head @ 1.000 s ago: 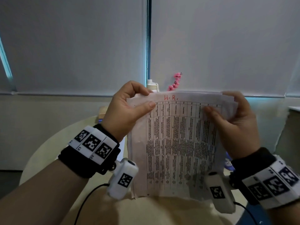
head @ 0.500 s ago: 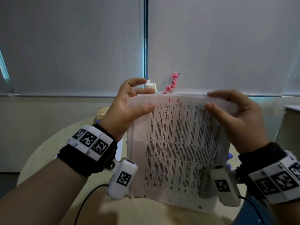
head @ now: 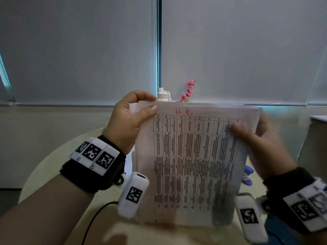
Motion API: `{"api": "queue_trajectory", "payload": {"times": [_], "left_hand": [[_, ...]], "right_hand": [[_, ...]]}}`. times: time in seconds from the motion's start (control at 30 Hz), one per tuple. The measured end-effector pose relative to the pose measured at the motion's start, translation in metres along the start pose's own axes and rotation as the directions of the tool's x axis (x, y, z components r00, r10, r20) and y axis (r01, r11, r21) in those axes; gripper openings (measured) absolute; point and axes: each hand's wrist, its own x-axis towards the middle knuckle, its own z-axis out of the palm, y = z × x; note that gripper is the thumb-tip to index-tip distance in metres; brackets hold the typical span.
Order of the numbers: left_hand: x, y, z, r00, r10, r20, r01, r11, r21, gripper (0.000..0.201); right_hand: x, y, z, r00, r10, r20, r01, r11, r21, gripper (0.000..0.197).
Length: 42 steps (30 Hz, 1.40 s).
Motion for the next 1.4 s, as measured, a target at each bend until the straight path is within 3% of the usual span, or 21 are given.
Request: {"api": "queue_trajectory", "payload": {"times": [0.1, 0.2, 0.3, 0.5, 0.67, 0.77, 0.97, 1.1, 1.3, 1.4], "left_hand": [[-0.004, -0.004, -0.004, 0.993, -0.095, 0.075, 0.095, 0.995, -0.005, 0.042], [-0.013, -0.015, -0.012, 0.935, -0.266, 0.237, 0.253, 0.964, 0.084, 0.063], [-0.02, -0.02, -0.011, 0.914, -0.346, 0.214, 0.313, 0.934, 0.172, 0.062], [-0.013, -0.01, -0.011, 0.983, -0.171, 0.065, 0.165, 0.982, 0.087, 0.053], [-0.02, 0.001, 0.003, 0.999, 0.049, 0.017, -0.051, 0.967, 0.248, 0.064], [-0.016, 0.007, 0.003, 0.973, 0.224, 0.06, -0.228, 0.877, 0.424, 0.053], [-0.023, 0.003, -0.002, 0.989, 0.141, 0.041, -0.144, 0.87, 0.471, 0.027], [-0.02, 0.007, -0.002, 0.98, 0.183, 0.075, -0.197, 0.853, 0.484, 0.033], [-0.027, 0.002, -0.001, 0.989, 0.138, 0.058, -0.148, 0.855, 0.497, 0.032], [-0.026, 0.009, 0.002, 0.978, 0.203, 0.056, -0.204, 0.85, 0.486, 0.039]], "right_hand": [[-0.011, 0.013, 0.006, 0.977, 0.212, 0.018, -0.213, 0.974, 0.077, 0.016], [-0.011, 0.013, 0.005, 0.977, 0.209, -0.047, -0.202, 0.972, 0.123, 0.014], [-0.009, 0.008, 0.012, 0.984, 0.176, 0.009, -0.176, 0.983, 0.058, 0.025], [-0.006, 0.0, 0.015, 0.997, 0.07, -0.043, -0.071, 0.997, -0.014, 0.01], [-0.009, 0.0, 0.024, 0.999, 0.004, -0.037, -0.01, 0.99, -0.143, 0.007], [-0.007, -0.008, 0.031, 0.992, -0.12, -0.044, 0.11, 0.977, -0.18, 0.019], [-0.015, -0.006, 0.032, 0.955, -0.292, -0.052, 0.257, 0.903, -0.344, 0.048], [-0.007, -0.013, 0.032, 0.922, -0.388, -0.018, 0.349, 0.848, -0.398, 0.034], [-0.009, -0.004, 0.03, 0.94, -0.341, -0.027, 0.305, 0.871, -0.385, 0.035], [-0.007, -0.011, 0.032, 0.923, -0.383, -0.041, 0.345, 0.87, -0.352, 0.036]]}}
